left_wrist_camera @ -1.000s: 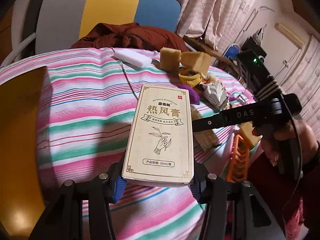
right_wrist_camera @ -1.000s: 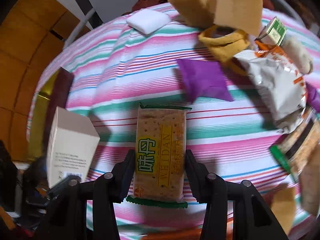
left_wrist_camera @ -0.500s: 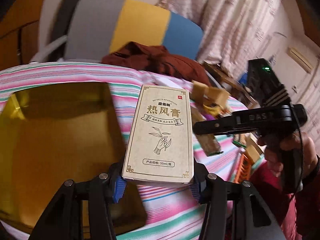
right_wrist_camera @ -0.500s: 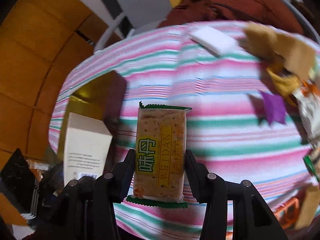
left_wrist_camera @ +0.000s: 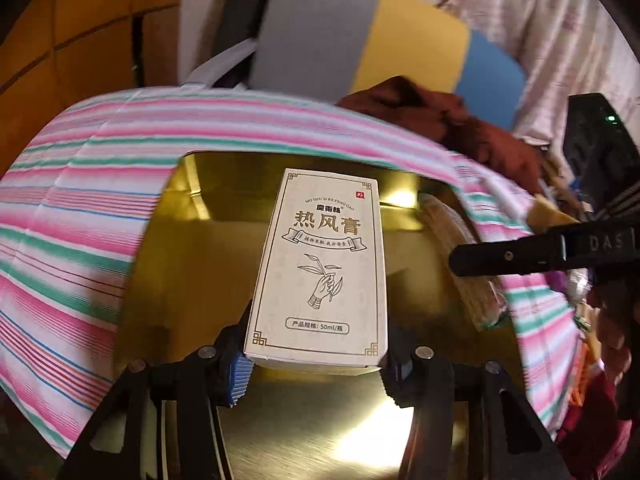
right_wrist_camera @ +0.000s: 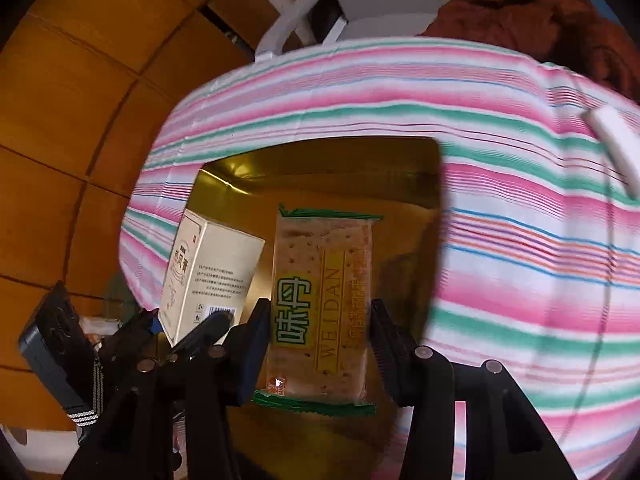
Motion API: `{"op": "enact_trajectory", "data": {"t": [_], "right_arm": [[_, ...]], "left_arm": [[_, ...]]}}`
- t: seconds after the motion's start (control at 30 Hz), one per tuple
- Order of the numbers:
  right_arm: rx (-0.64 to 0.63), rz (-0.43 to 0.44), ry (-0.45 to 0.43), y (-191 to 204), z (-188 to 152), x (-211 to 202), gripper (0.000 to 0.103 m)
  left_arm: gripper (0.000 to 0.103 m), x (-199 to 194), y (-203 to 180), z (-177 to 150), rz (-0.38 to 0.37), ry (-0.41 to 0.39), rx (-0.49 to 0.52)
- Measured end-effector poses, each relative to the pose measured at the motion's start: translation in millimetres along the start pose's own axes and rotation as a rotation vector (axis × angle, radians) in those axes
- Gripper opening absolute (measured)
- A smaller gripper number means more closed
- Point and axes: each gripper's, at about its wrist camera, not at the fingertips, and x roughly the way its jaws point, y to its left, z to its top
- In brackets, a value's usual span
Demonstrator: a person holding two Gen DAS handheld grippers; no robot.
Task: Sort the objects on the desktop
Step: 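Carry the box and cracker pack onto the gold tray and open both tools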
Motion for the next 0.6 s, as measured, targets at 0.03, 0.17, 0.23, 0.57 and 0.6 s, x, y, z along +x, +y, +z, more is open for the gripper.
{"op": "enact_trajectory", "data": {"t": [0.03,0.17,0.23,0.57,0.6], "right_arm": [[0.007,-0.006,0.009,4,5,8,0.049],[0.046,-0.004,0.04,15,21,38,0.049],[0.068,-0.002,0.045,18,27,49,0.049],[0.184,0.147,-0.011,29,50,75,0.061],[0.183,0.16,-0.016,31,49,73,0.065]], "left_arm": [[0.052,4,4,2,0.012,0.006,-0.002],[0.053,24,26,16,0.073,0.035,0.001],[0.052,31,30,23,0.082,0.043,-0.009],[0.059,-3,49,44,0.102,-0.076,-0.129],[0.059,-12,51,44,0.1,-0.106,-0.145]]}}
